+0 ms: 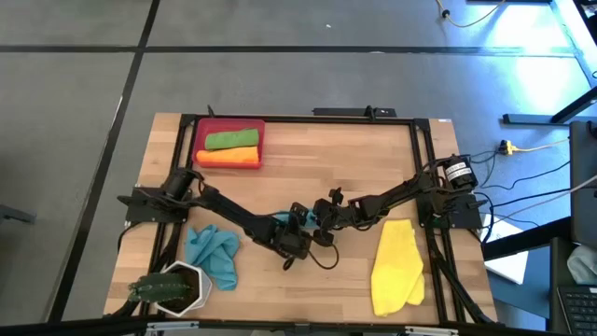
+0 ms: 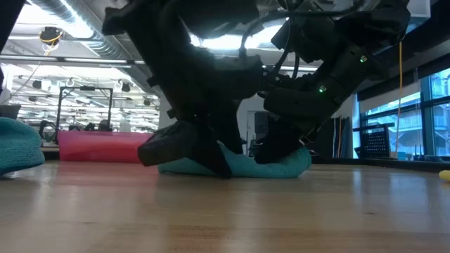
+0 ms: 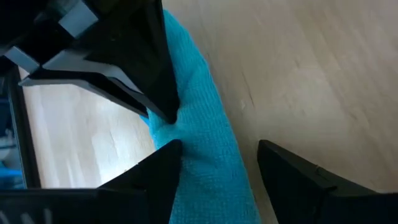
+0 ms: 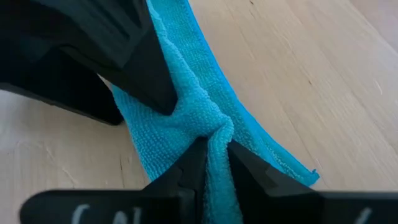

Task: Roll microfiber towels into tight, uniform cylinder then place into a basket
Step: Roll the blue microfiber towel

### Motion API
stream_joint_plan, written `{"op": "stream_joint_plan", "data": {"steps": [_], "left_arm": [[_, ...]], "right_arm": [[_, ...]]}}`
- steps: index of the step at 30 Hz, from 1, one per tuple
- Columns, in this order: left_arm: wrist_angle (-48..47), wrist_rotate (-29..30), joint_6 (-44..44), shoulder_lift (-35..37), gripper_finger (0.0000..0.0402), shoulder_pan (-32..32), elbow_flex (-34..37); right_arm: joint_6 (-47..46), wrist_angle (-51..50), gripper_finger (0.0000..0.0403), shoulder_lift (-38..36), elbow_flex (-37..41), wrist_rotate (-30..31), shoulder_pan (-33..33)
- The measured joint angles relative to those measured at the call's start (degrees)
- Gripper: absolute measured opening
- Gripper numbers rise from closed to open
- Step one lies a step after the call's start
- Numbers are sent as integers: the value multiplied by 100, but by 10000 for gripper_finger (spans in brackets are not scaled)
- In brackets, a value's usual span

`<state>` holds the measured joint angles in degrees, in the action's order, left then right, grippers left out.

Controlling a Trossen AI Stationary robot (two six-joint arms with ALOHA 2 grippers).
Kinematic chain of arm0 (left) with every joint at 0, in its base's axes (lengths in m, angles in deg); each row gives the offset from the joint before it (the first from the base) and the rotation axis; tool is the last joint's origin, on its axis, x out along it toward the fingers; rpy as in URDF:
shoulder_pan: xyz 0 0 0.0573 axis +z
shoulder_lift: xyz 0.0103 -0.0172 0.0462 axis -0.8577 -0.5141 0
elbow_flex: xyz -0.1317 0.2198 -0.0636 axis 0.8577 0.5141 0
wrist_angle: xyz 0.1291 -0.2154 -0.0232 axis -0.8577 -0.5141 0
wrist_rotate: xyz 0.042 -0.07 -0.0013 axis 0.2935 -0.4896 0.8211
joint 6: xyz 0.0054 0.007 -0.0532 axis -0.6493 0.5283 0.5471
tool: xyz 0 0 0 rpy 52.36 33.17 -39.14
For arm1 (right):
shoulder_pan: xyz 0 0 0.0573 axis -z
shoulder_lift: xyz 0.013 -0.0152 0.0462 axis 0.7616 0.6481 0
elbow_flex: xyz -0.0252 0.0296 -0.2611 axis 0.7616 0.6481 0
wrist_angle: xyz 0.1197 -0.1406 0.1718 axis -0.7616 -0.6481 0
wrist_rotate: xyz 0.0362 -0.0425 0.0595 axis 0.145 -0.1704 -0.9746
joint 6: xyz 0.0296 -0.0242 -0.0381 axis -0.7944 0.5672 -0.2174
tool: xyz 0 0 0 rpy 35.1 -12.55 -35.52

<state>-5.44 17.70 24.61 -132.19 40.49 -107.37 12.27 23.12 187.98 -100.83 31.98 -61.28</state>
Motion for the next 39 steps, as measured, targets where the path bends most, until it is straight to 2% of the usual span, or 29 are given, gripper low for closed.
{"op": "stream_joint_plan", "data": {"steps": [4, 10, 19, 24, 31, 39], "left_arm": [[-446, 30, 358, -213, 206, 89, -312], [-601, 46, 852, -339, 206, 296, -330], [-646, 86, 996, -354, 198, 361, -319], [-678, 51, 1040, -363, 147, 384, -308], [-712, -121, 1040, -374, 21, 467, -291], [-703, -96, 975, -374, 5, 497, -286]], "right_arm": [[-72, -4, 60, 0, 0, -30, 0], [-71, -9, 60, 2, 0, -84, 0], [-34, 6, 60, 4, 2, -151, 2], [47, 42, 60, -72, 8, -142, 0], [96, -98, 60, -511, 13, -57, -17], [74, -1209, 60, -1431, 11, 39, -93]]}}
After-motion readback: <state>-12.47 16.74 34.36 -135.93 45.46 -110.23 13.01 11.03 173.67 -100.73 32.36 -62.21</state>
